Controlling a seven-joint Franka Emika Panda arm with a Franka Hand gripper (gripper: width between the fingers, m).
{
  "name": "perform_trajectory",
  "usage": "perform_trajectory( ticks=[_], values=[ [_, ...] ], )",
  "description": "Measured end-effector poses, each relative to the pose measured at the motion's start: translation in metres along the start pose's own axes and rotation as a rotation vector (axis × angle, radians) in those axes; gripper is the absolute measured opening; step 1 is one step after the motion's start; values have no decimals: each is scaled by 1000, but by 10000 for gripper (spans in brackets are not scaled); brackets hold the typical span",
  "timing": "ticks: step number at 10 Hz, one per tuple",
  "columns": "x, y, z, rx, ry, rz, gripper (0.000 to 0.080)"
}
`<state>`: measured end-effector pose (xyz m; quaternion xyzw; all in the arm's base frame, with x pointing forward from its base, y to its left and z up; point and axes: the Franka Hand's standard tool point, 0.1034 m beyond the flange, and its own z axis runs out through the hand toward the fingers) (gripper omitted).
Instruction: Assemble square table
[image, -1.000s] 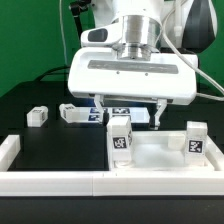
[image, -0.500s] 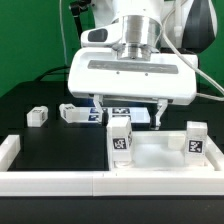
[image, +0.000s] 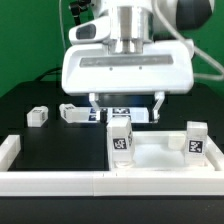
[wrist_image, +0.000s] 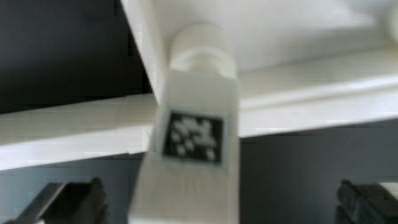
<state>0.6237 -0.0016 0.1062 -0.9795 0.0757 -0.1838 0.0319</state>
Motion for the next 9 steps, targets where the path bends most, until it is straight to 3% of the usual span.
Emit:
perform_trajectory(
  ticks=[2,3,5,7,9],
  values=[
    [-6,-10,6,58,-161,46,649],
    [-4,-10,8,65,-224,42,649],
    [-15,4,19,69,-342,41,649],
    [-15,15,26,56,-342,54,649],
    [-14,15,25,52,-341,78,649]
  ],
)
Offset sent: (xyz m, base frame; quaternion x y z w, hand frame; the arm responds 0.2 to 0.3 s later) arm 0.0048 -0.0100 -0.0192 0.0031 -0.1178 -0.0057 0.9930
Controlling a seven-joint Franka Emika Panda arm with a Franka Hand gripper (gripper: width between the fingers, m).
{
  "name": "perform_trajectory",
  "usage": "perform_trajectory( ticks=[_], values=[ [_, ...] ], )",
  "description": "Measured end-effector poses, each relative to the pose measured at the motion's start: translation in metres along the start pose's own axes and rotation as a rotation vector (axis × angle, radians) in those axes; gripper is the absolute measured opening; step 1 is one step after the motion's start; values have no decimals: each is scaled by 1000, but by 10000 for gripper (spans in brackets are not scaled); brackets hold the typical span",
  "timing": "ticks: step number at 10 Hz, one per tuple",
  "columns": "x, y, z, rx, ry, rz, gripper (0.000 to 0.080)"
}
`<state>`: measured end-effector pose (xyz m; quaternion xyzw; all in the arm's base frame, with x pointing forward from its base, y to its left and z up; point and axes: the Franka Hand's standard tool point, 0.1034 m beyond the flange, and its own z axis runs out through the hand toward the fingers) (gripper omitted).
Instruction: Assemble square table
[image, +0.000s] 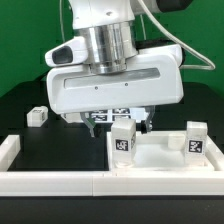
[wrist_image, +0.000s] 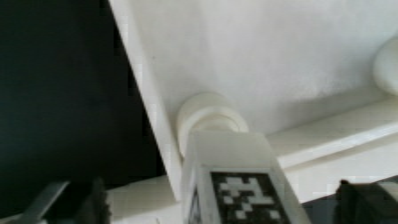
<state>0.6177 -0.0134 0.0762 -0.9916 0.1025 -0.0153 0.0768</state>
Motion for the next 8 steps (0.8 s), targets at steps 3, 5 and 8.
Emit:
perform_trajectory(
  ticks=[3,5,8],
  values=[
    [0,0,0,2,0,91,341],
    [0,-1,0,3,0,222,287],
    [-2,-6,1,3,19,543,287]
  ],
)
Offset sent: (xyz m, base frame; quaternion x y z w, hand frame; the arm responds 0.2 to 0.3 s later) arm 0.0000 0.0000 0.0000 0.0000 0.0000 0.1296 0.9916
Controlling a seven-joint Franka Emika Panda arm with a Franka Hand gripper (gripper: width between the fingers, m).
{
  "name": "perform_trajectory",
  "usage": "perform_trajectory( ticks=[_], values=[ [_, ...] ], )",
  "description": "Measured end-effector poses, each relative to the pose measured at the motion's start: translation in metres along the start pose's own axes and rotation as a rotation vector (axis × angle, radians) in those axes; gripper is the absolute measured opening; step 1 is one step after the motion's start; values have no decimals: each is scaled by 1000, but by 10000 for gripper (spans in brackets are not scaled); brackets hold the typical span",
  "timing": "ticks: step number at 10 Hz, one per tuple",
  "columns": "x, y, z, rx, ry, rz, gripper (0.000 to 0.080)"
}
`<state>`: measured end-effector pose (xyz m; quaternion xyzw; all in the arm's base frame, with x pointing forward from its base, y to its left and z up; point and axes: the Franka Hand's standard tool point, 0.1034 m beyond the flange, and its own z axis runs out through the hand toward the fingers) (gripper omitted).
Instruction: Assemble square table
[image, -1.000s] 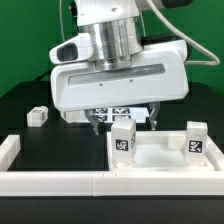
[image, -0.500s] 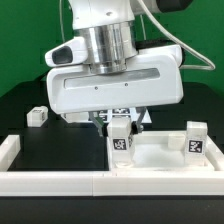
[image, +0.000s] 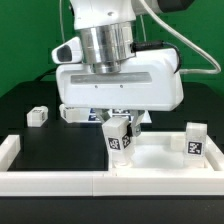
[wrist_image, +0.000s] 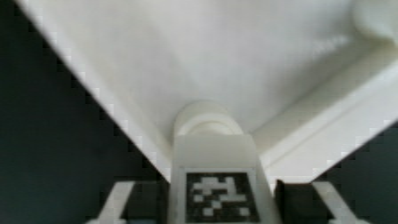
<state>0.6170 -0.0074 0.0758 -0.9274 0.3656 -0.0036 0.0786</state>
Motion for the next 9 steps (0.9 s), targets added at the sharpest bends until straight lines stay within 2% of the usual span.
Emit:
perform_trajectory(
  ticks=[2,5,7,8,9],
  values=[
    [-4,-4,1,36,-18,318,287],
    [-4,-8,2,64,-38,621,287],
    [-6,-12,3,62,-28,699,287],
    [-6,-12,3,62,-28,663,365],
    [-7,-12,3,56,-29,639,365]
  ],
)
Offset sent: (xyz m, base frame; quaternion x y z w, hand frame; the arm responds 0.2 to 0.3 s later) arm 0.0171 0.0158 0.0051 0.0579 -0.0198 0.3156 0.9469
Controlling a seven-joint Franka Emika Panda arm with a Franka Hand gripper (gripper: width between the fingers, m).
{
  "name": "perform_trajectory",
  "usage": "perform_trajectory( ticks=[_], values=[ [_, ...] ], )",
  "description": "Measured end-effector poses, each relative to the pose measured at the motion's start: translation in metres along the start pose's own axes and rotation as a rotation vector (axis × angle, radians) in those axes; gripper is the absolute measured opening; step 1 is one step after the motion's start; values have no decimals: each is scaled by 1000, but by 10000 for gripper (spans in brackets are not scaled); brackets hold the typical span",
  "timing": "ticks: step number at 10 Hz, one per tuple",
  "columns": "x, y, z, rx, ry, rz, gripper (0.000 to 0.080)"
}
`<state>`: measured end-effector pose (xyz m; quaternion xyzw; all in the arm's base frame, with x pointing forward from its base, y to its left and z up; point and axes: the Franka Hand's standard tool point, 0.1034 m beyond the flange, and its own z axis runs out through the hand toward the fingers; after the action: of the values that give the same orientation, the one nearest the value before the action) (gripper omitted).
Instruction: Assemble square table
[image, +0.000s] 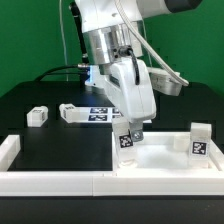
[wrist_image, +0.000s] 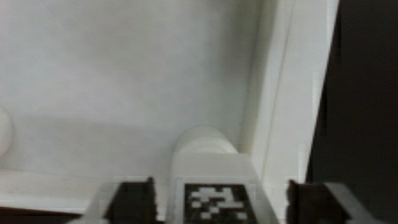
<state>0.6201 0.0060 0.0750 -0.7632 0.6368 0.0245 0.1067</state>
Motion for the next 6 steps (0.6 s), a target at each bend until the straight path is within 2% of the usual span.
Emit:
perform_trajectory(
  ticks=[1,2,3,6],
  values=[
    [-4,2,-2,-44,1,-171,550],
    [-2,3,-3,-58,11,-361,550],
    [-2,5,-4,-63,11,-429,629],
    [2,6,-3,-68,8,-641,649]
  ],
)
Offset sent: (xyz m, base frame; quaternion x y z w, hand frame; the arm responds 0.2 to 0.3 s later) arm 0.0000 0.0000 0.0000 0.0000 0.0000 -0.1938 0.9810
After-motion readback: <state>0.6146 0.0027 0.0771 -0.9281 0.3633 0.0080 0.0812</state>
